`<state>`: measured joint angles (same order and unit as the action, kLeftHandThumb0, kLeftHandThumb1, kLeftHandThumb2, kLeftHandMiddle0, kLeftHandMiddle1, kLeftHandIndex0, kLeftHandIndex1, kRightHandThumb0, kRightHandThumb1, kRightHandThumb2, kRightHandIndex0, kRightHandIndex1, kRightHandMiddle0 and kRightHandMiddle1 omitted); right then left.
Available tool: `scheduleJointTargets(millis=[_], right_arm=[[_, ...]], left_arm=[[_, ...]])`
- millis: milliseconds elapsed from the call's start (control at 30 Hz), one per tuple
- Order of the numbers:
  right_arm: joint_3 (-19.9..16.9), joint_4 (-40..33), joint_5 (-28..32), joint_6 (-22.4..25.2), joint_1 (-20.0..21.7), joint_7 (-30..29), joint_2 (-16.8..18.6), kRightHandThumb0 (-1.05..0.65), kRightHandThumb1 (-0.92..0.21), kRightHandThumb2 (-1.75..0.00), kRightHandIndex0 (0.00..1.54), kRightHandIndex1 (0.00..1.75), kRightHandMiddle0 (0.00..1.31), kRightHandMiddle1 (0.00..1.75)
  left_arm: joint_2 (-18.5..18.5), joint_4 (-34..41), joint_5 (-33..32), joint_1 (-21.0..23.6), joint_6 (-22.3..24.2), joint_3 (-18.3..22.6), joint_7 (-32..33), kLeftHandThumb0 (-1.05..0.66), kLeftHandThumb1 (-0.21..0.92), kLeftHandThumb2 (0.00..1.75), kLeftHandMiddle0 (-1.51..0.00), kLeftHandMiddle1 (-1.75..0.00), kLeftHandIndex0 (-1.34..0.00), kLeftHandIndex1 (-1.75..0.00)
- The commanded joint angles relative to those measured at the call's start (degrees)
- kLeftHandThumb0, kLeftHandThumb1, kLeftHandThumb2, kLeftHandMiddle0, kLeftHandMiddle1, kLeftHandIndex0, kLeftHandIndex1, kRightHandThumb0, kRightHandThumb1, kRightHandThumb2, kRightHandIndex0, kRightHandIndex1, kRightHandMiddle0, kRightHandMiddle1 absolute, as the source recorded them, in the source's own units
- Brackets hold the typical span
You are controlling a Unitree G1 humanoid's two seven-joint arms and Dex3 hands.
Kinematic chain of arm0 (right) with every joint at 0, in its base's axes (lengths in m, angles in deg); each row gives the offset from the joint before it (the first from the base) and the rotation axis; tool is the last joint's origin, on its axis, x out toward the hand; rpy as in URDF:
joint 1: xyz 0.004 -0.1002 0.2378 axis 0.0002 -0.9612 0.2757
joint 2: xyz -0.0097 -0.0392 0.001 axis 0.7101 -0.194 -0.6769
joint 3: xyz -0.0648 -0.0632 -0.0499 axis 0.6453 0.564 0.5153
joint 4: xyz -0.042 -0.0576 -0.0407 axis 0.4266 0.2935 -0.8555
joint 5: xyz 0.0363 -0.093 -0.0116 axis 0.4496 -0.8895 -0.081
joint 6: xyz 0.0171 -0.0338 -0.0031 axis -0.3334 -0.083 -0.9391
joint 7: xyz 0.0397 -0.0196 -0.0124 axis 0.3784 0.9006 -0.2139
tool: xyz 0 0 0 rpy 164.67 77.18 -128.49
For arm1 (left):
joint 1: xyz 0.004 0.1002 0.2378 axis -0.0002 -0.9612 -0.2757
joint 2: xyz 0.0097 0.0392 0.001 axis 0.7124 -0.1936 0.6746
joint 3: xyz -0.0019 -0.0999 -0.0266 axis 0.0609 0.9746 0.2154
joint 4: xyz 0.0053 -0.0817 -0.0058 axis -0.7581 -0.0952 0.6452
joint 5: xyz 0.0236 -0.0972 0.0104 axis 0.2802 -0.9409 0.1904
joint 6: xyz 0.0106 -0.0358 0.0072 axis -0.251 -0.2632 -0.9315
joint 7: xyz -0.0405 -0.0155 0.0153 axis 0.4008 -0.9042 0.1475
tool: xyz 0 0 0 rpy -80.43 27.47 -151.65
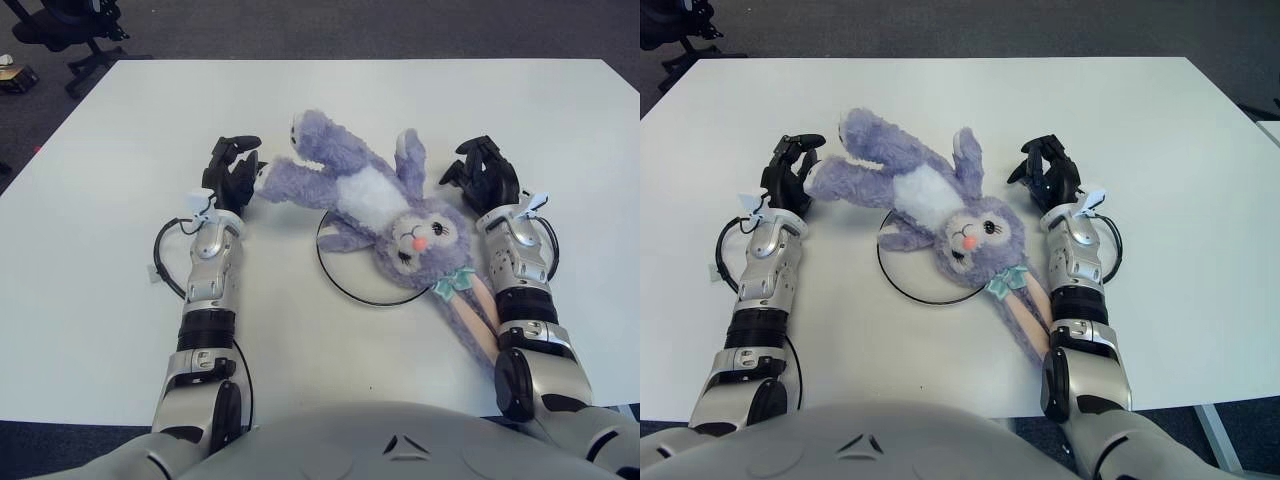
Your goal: Put the doll into the plate.
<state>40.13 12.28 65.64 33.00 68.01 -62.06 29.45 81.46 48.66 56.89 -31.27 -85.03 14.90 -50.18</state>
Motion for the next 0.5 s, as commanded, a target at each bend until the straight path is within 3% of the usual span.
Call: scheduleJointTargets(millis=[0, 400, 467], right_arm=[[0.3, -0.7, -0.2, 1.3, -1.5, -0.4, -0.6, -0.35, -0.92, -0.51, 0.67, 1.75, 0.22, 1.75], [1.5, -0.9, -2.4, -1.1, -2.1, -1.0, -1.1, -0.35, -0.92, -0.51, 0.67, 1.75, 0.21, 1.75], [2.1, -0.5, -3.7, -3.3, -2.4, -0.9, -1.4, -0.35, -0.92, -0.51, 0.67, 1.75, 0.21, 1.75]], left_arm=[[0.5, 0.8, 0.4, -1.1, 1.4, -0.3, -0.2, -0.01, 0.91, 0.29, -0.53, -1.41, -0.38, -1.38], [0.5, 1.7, 0.4, -1.6, 2.1, -0.6, -0.1, -0.01, 0.85, 0.36, -0.55, -1.41, -0.40, -1.35], [0.4, 1.9, -0.3, -1.7, 2.5, -0.5, -0.5, -0.01, 0.85, 0.37, -0.55, -1.42, -0.40, -1.35]])
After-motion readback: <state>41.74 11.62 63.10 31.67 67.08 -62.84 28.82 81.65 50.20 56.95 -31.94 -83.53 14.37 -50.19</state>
